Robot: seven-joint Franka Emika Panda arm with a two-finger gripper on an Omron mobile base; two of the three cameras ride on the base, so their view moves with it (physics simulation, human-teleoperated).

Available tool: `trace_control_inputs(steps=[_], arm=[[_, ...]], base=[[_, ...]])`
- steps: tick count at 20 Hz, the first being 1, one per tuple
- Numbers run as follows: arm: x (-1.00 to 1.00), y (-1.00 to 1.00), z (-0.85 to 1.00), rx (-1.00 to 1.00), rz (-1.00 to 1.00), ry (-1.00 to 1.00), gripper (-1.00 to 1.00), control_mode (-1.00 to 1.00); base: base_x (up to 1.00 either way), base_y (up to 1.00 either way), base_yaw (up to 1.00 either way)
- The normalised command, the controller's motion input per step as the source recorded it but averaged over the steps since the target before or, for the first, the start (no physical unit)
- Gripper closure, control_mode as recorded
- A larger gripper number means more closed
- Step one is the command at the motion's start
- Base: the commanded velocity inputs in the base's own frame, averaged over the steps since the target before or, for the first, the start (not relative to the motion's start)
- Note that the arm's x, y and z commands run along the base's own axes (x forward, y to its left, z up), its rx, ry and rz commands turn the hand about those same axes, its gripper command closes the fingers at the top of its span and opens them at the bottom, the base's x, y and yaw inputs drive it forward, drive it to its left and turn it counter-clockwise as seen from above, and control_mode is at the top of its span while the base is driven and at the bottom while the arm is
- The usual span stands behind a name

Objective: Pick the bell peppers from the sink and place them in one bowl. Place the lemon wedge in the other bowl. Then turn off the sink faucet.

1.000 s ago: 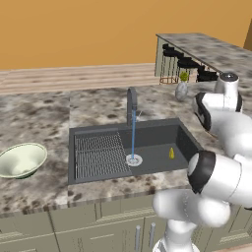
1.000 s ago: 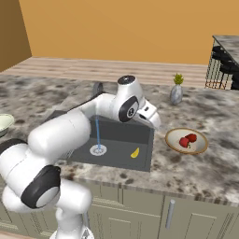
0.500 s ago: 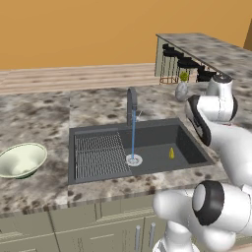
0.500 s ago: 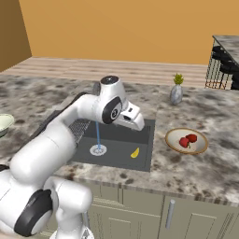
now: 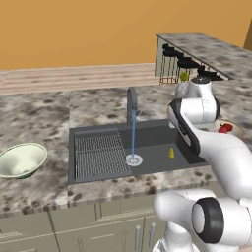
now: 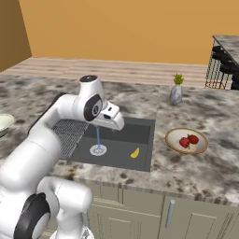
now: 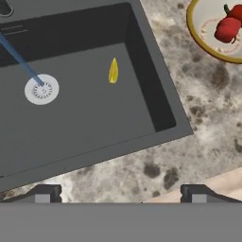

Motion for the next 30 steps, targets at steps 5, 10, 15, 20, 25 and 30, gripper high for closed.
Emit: trace_control_inputs(steps=[5,10,15,20,25,30], arm=[[0.0,0.09,-0.29,0.0,0.0,0.02,-1.0,-1.0],[0.0,-0.11,-0.46,0.03,0.0,0.0,-1.0,-1.0],[0.0,-0.16,-0.37,0.04,0.0,0.0,-1.0,-1.0],[0.0,-0.23,-0.17,0.01,0.0,0.02,-1.0,-1.0],[0.23,0.03,-0.16,0.0,-0.05,0.0,-1.0,-1.0],[0.39,0.26,-0.01,0.0,-0.2,0.0,-1.0,-1.0]], base=[[0.0,0.0,0.0],[0.0,0.0,0.0],[0.0,0.0,0.0],[0.0,0.0,0.0],[0.0,0.0,0.0],[0.0,0.0,0.0]])
